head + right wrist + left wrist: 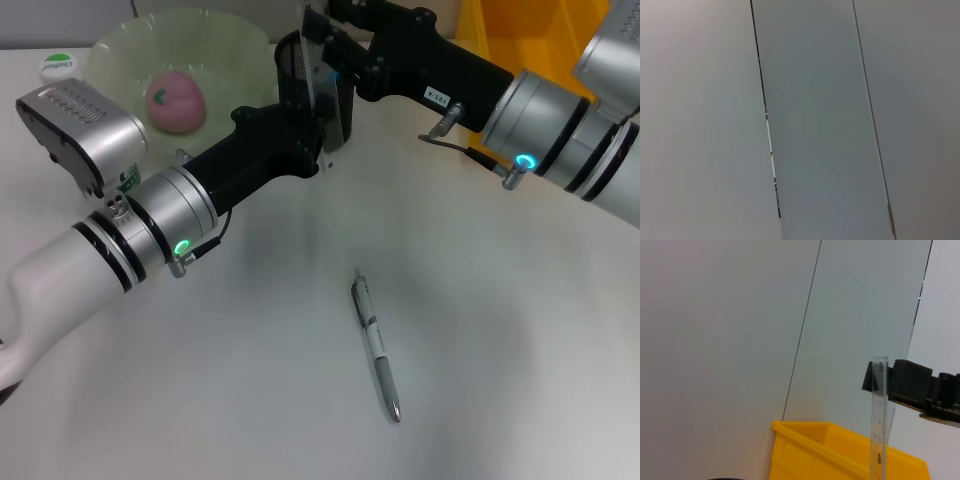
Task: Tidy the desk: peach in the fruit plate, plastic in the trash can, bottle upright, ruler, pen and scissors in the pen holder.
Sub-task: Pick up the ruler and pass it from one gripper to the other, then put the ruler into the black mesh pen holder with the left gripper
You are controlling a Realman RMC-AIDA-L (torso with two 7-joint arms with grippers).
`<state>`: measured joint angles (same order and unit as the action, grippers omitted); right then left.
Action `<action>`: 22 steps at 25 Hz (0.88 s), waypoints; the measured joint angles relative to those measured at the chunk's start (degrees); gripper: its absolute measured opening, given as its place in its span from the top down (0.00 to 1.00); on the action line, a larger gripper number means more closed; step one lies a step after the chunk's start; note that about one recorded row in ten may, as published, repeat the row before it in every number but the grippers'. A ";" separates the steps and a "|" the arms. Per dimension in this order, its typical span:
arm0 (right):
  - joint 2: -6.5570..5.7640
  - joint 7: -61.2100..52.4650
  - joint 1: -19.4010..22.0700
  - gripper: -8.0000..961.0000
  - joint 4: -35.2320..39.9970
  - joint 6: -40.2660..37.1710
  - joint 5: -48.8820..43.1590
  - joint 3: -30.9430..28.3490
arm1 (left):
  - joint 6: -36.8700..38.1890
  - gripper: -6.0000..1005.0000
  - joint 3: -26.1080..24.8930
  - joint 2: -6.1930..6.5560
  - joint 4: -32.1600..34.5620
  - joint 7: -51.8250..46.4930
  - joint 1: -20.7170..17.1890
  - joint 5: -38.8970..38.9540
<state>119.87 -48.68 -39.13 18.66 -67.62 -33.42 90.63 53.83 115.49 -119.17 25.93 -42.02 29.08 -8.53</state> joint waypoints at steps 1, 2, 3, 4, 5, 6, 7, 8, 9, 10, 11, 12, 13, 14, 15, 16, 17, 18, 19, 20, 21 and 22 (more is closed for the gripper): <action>0.00 0.00 0.00 0.68 0.00 0.00 0.01 0.01 | -0.01 0.97 0.00 0.00 0.00 -0.01 0.05 0.00; 0.00 -0.01 0.00 0.68 0.00 0.00 0.01 0.02 | -0.03 0.97 0.00 0.00 0.00 -0.01 0.09 0.00; 0.00 -0.01 0.00 0.69 0.02 -0.08 0.02 0.02 | -0.03 0.97 0.00 0.00 0.00 -0.01 0.09 0.00; 0.00 -0.04 0.01 0.69 0.04 -0.16 0.02 0.03 | -0.07 0.97 0.00 0.00 0.00 -0.02 0.14 0.00; 0.00 -0.05 0.08 0.69 0.06 -0.35 0.02 0.03 | -0.10 0.97 0.00 0.00 0.00 -0.02 0.14 0.00; 0.00 -0.05 0.18 0.72 0.10 -0.53 0.02 -0.02 | -0.11 0.97 -0.01 0.00 0.00 -0.02 0.15 0.00; 0.00 -0.05 0.27 0.75 0.13 -0.60 0.02 -0.10 | -0.13 0.97 -0.02 0.00 0.00 -0.03 0.16 0.00; 0.00 -0.05 0.34 0.78 0.19 -0.70 0.02 -0.22 | -0.19 0.97 -0.10 0.00 0.00 -0.04 0.17 0.00; 0.00 -0.04 0.40 0.81 0.23 -0.76 0.02 -0.35 | -0.21 0.97 -0.13 0.00 0.00 -0.04 0.18 0.00; 0.00 -0.03 0.44 0.84 0.24 -0.76 0.03 -0.44 | -0.23 0.97 -0.16 0.00 0.00 -0.04 0.18 0.00; 0.00 -0.02 0.51 0.82 0.25 -0.78 0.02 -0.52 | -0.24 0.97 -0.22 0.00 0.00 -0.06 0.18 0.00; 0.00 -0.01 0.59 0.80 0.25 -0.78 0.02 -0.57 | -0.24 0.96 -0.29 0.00 0.00 -0.07 0.16 0.02; 0.00 0.00 0.77 0.78 0.27 -0.79 0.02 -0.61 | -0.24 0.96 -0.39 0.00 0.00 -0.08 0.11 0.19; 0.00 0.00 1.01 0.76 0.33 -0.84 0.02 -0.78 | -0.24 0.96 -0.41 0.00 0.00 -0.08 0.03 0.48; 0.00 0.00 1.23 0.74 0.38 -0.90 0.02 -0.95 | -0.24 0.96 -0.44 0.00 0.00 -0.07 -0.02 0.77; -0.01 0.00 1.72 0.72 0.47 -1.18 0.02 -1.33 | -0.24 0.95 -0.44 0.00 0.00 -0.07 -0.02 0.77; -0.05 0.00 2.29 0.70 0.50 -1.53 0.02 -1.78 | -0.21 0.95 -0.62 0.00 0.00 0.37 -0.10 2.35; -0.15 0.00 3.02 0.68 0.51 -1.97 0.02 -2.34 | -0.11 0.95 -0.84 0.00 0.00 0.90 -0.08 3.63; -0.27 -0.01 3.86 0.66 0.47 -2.33 0.02 -2.74 | -0.11 0.95 -0.84 0.00 0.00 0.90 -0.08 3.63; -0.41 -0.01 4.60 0.63 0.38 -2.53 0.02 -3.10 | -0.04 0.95 -0.99 0.00 0.00 1.30 -0.01 4.48; -0.51 -0.01 5.64 0.61 0.26 -2.75 -0.16 -3.33 | 0.02 0.94 -1.17 0.00 0.04 1.83 0.12 5.50; -0.58 -0.01 6.40 0.54 0.22 -2.89 -0.46 -3.48 | 0.02 0.94 -1.25 0.00 0.15 2.24 0.20 6.22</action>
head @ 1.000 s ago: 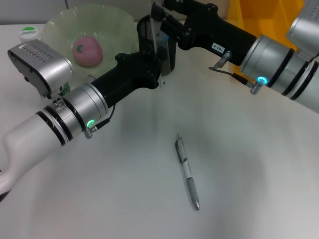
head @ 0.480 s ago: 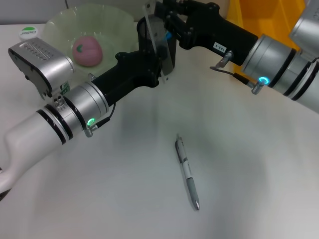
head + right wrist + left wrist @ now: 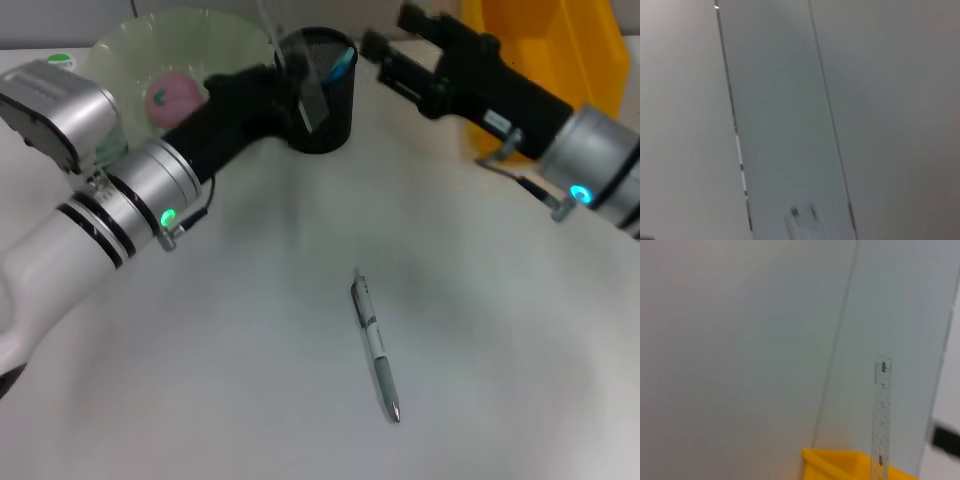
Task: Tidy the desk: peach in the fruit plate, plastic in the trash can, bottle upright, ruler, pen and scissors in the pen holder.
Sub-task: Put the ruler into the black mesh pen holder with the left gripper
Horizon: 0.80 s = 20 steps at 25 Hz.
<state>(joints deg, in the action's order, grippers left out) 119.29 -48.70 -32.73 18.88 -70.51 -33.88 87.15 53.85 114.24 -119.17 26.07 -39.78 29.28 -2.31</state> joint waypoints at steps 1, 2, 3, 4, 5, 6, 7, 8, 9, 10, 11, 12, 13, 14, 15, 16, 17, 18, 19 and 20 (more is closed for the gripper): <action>-0.06 -0.01 0.81 0.47 -0.07 -0.10 -0.44 -0.07 | 0.01 0.94 -0.18 0.00 0.31 0.75 0.16 1.38; -0.10 0.07 1.69 0.39 -0.09 -0.19 -1.27 -0.09 | -0.02 0.94 -0.27 0.00 0.69 1.70 0.35 2.55; -0.13 0.20 2.44 0.38 -0.14 -0.20 -2.15 -0.10 | -0.13 0.93 -0.32 0.00 0.98 2.89 0.82 3.67; -0.14 0.45 3.04 0.36 -0.28 -0.02 -3.01 -0.08 | -0.20 0.93 -0.36 0.00 1.13 3.68 1.25 4.51; -0.15 0.78 3.39 0.35 -0.65 0.35 -3.75 -0.08 | -0.37 0.93 -0.38 0.00 1.09 4.42 2.00 5.39; -0.15 1.06 3.62 0.33 -1.03 0.66 -4.19 -0.06 | -0.71 0.93 -0.39 0.00 0.96 5.21 2.86 6.49; -0.15 1.36 3.74 0.32 -1.75 0.95 -4.46 0.06 | -1.38 0.92 -0.40 -0.01 0.84 6.13 3.94 7.71; -0.15 1.59 3.76 0.32 -2.33 1.03 -4.58 0.17 | -1.88 0.92 -0.40 0.00 0.80 6.65 4.43 8.23; -0.15 1.82 3.76 0.32 -3.00 1.06 -4.64 0.30 | -3.19 0.92 -0.42 0.00 0.76 7.91 5.66 9.33; -0.15 2.03 3.77 0.32 -3.55 1.06 -4.66 0.38 | -4.30 0.92 -0.42 0.00 0.75 8.65 6.52 9.88; -0.12 2.45 3.76 0.32 -4.29 1.08 -4.77 0.46 | -5.81 0.92 -0.43 0.00 0.75 9.46 7.47 10.39; -0.12 2.45 3.76 0.32 -4.29 1.08 -4.77 0.46 | -7.42 0.91 -0.45 0.00 0.73 10.15 8.35 10.91; -0.09 2.61 3.82 0.32 -4.49 1.09 -4.94 0.49 | -8.75 0.91 -0.50 -0.01 0.73 10.80 9.06 11.39; -0.07 2.70 3.88 0.32 -4.66 1.09 -5.09 0.52 | -9.87 0.91 -0.53 0.00 0.71 11.37 9.64 11.78; -0.04 2.77 3.96 0.32 -4.90 1.10 -5.24 0.52 | -11.66 0.91 -0.61 -0.01 0.70 12.09 10.54 12.22; -0.03 2.80 4.05 0.32 -5.13 1.09 -5.33 0.53 | -12.53 0.90 -0.64 0.00 0.69 12.33 10.89 12.36; -0.03 2.80 4.10 0.32 -5.26 1.08 -5.35 0.54 | -14.15 0.90 -0.67 0.00 0.68 12.60 11.52 12.47; -0.03 2.82 4.17 0.32 -5.40 1.06 -5.38 0.56 | -15.45 0.90 -0.69 -0.01 0.67 12.61 11.96 12.47; -0.03 2.85 4.34 0.32 -5.52 0.98 -5.43 0.61 | -17.87 0.90 -0.70 -0.01 0.65 12.65 12.50 12.48; -0.03 2.85 4.34 0.32 -5.52 0.98 -5.43 0.61 | -17.87 0.90 -0.70 -0.01 0.65 12.65 12.50 12.48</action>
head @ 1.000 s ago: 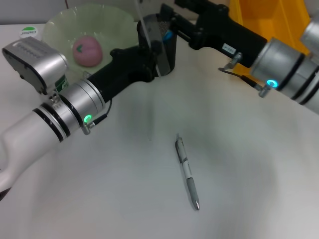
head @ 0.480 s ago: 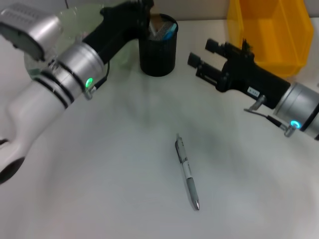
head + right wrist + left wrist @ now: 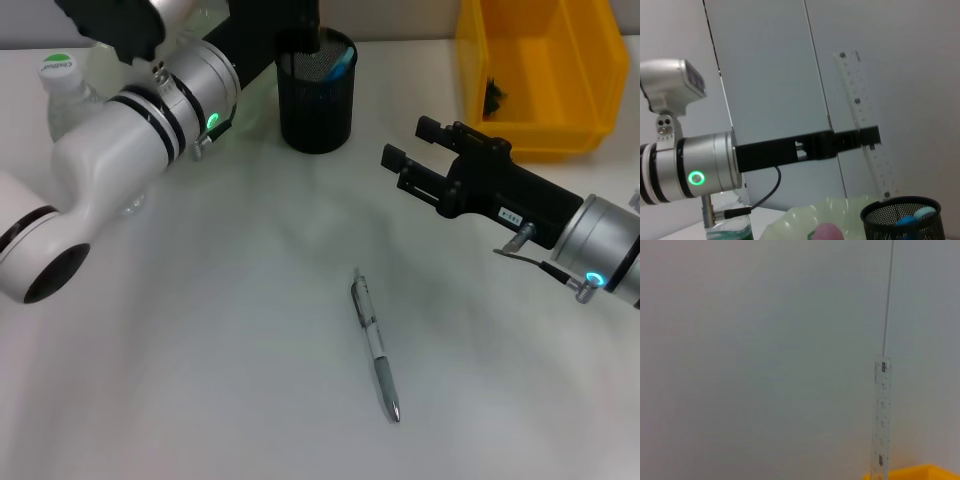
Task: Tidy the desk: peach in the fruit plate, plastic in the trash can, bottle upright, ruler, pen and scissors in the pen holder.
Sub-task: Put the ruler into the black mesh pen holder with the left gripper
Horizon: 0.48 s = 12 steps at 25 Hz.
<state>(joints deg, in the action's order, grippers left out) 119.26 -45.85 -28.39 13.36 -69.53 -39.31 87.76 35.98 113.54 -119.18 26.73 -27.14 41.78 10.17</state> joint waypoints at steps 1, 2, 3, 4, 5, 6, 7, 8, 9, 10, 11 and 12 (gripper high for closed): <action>0.00 0.04 0.17 0.32 -0.02 -0.14 -0.04 0.01 | -1.02 0.89 0.00 0.00 -0.17 0.02 0.32 0.00; 0.00 0.04 0.17 0.32 -0.02 -0.14 -0.04 0.01 | -1.98 0.89 0.00 0.00 -0.39 0.04 0.67 -0.03; 0.00 0.05 0.21 0.32 -0.02 -0.15 -0.05 0.02 | -2.52 0.89 0.00 0.00 -0.57 0.04 0.92 -0.06; 0.00 0.06 0.24 0.32 -0.04 -0.12 -0.33 0.03 | -2.98 0.89 0.00 -0.04 -0.79 0.05 1.17 -0.08; 0.00 0.06 0.25 0.32 -0.05 -0.05 -0.55 0.04 | -3.09 0.88 0.00 -0.06 -0.80 0.06 1.17 -0.09; 0.00 0.06 0.25 0.32 -0.05 -0.02 -0.69 0.04 | -3.09 0.88 0.00 -0.06 -0.80 0.06 1.17 -0.09; 0.00 0.06 0.25 0.32 -0.05 -0.02 -0.69 0.04 | -3.14 0.88 -0.01 -0.07 -0.80 0.06 1.15 -0.09; 0.00 0.06 0.25 0.32 -0.06 -0.01 -0.85 0.04 | -3.16 0.88 -0.11 -0.08 -0.81 0.06 1.11 -0.07; 0.00 0.06 0.22 0.32 -0.07 0.01 -0.88 0.04 | -3.17 0.88 -0.26 -0.08 -0.81 0.07 1.06 -0.04; 0.00 0.07 0.19 0.32 -0.07 0.01 -0.88 0.04 | -3.18 0.87 -0.41 -0.08 -0.81 0.07 0.99 0.00; 0.00 0.07 0.13 0.32 -0.08 0.02 -0.88 0.04 | -3.17 0.87 -0.58 -0.09 -0.81 0.07 0.92 0.01; 0.00 0.07 0.10 0.32 -0.08 0.02 -0.88 0.04 | -3.12 0.87 -0.59 -0.09 -0.81 0.07 0.86 0.02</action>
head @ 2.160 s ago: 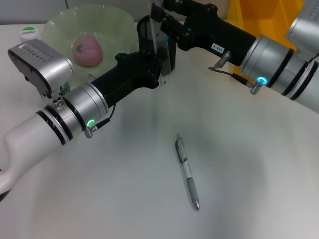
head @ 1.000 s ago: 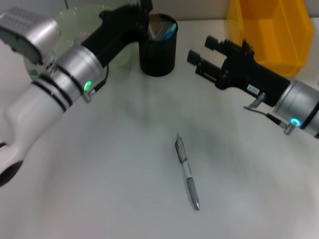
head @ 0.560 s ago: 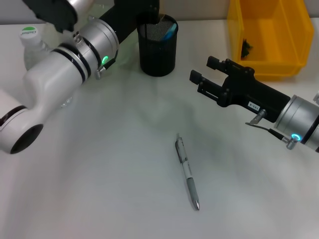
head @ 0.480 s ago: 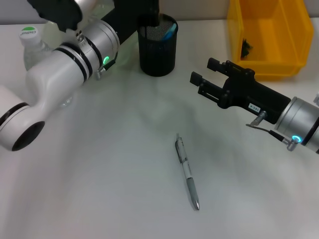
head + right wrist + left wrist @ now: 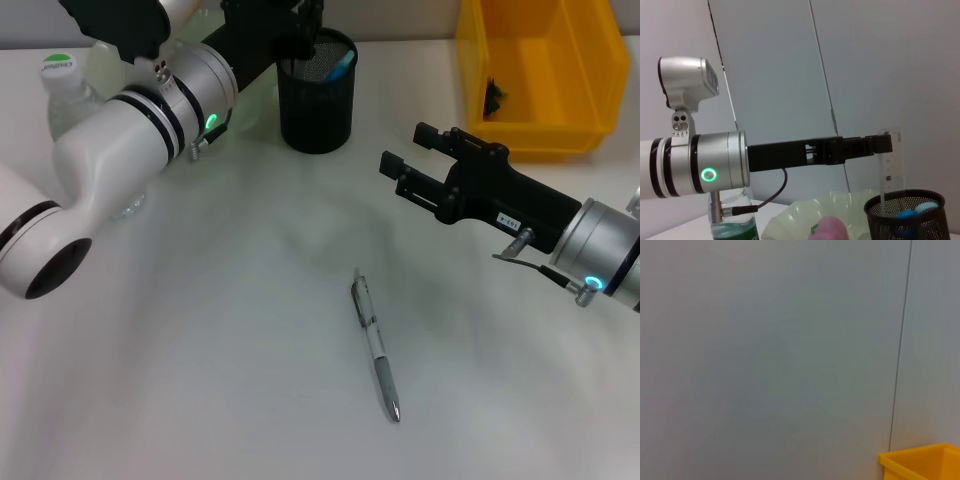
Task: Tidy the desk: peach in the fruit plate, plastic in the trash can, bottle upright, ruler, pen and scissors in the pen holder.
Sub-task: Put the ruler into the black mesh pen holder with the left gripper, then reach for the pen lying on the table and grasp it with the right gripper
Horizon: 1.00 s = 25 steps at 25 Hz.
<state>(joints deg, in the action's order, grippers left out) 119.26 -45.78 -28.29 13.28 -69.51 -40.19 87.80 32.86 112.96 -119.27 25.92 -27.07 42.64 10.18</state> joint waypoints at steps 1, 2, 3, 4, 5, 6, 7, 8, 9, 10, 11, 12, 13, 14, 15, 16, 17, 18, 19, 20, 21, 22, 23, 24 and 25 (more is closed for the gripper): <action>0.00 0.00 -0.02 0.32 -0.01 0.00 0.00 -0.02 | 0.08 0.83 -0.01 0.00 0.00 0.00 -0.07 0.01; 0.00 0.00 -0.02 0.32 -0.01 -0.01 0.00 -0.12 | 0.19 0.79 -0.01 0.00 0.01 0.00 -0.14 0.01; 0.00 -0.01 -0.02 0.32 -0.01 -0.03 0.00 -0.25 | 0.36 0.76 -0.02 0.00 0.12 -0.01 -0.28 0.00; -0.01 -0.37 0.00 0.32 0.00 -0.26 0.00 -0.48 | 1.44 0.72 0.00 0.02 0.54 -0.26 -0.89 -0.16; -0.01 -0.37 0.00 0.32 0.00 -0.26 0.00 -0.48 | 1.44 0.68 0.00 0.02 0.54 -0.26 -0.89 -0.16; -0.05 -0.83 0.04 0.32 0.06 -0.38 0.00 -0.57 | 1.87 0.64 0.04 0.05 0.65 -0.38 -1.11 -0.22; -0.12 -1.51 0.09 0.32 0.20 -0.44 0.00 -0.66 | 4.61 0.61 0.26 0.26 1.13 -1.28 -2.36 -0.54; -0.37 -3.18 0.07 0.32 0.41 -0.48 -0.02 -0.68 | 7.19 0.58 0.42 0.49 1.44 -2.07 -3.46 -0.93; -0.81 -5.22 -0.06 0.32 0.56 -0.49 -0.07 -0.65 | 13.32 0.56 0.50 1.11 1.86 -4.56 -6.00 -3.36; -1.43 -8.24 -0.31 0.32 0.60 -0.70 -0.42 -0.64 | 13.32 0.53 0.50 1.11 1.86 -4.56 -6.00 -3.36; -1.94 -10.38 -0.54 0.32 0.64 -0.97 -0.74 -0.64 | 17.02 0.50 0.23 1.61 2.01 -6.47 -7.51 -5.87; -2.63 -13.53 -0.80 0.32 0.64 -1.55 -1.25 -0.67 | 21.37 0.47 -0.32 2.29 2.05 -9.02 -9.17 -9.48; -3.41 -16.23 -0.99 0.32 0.65 -2.54 -1.71 -0.81 | 24.31 0.44 -0.93 2.98 2.03 -11.28 -10.36 -12.26; -4.10 -18.70 -1.13 0.32 0.68 -3.60 -2.03 -0.93 | 27.37 0.41 -1.69 3.70 1.95 -13.69 -11.66 -15.27; -4.91 -20.99 -1.22 0.32 0.81 -4.97 -2.32 -0.92 | 30.07 0.37 -2.56 4.50 1.78 -16.03 -12.96 -18.04; -5.90 -23.63 -1.42 0.32 1.07 -6.32 -2.94 -0.90 | 31.72 0.33 -3.30 5.13 1.69 -17.42 -13.81 -20.38; -6.81 -25.95 -1.68 0.32 1.39 -7.36 -3.68 -0.91 | 33.57 0.29 -4.17 5.89 1.59 -19.19 -15.04 -23.08; -8.01 -29.28 -2.22 0.32 2.07 -8.68 -5.55 -0.92 | 33.57 0.26 -4.17 5.89 1.59 -19.19 -15.04 -23.08; -8.88 -31.69 -2.68 0.32 2.57 -9.65 -7.27 -1.00 | 35.76 0.22 -5.49 6.82 1.39 -20.35 -16.63 -26.60; -9.77 -33.72 -3.28 0.32 3.17 -10.83 -9.28 -1.25 | 38.82 0.22 -7.41 7.72 0.75 -20.90 -18.38 -31.40; -11.53 -38.70 -4.99 0.32 4.53 -13.36 -15.34 -2.51 | 41.59 0.22 -9.32 8.29 -0.23 -20.92 -19.56 -35.32; -11.53 -38.70 -4.99 0.32 4.53 -13.36 -15.34 -2.51 | 42.38 0.22 -9.81 8.42 -0.52 -20.90 -19.84 -36.33; -12.44 -42.41 -6.24 0.32 5.64 -14.58 -20.20 -4.02 | 45.56 0.22 -11.79 8.98 -1.64 -20.90 -20.69 -40.18; -12.88 -45.07 -7.05 0.32 6.62 -15.18 -23.69 -5.28 | 47.38 0.22 -12.88 9.40 -2.22 -20.99 -21.12 -42.51; -13.31 -48.39 -8.04 0.32 7.79 -15.90 -28.17 -6.69 | 49.13 0.22 -14.00 9.88 -2.78 -21.21 -21.61 -44.93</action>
<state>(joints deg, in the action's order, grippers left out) 105.95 -94.17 -36.33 21.06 -85.41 -68.37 81.11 81.99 98.96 -109.38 23.13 -48.28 21.03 -34.74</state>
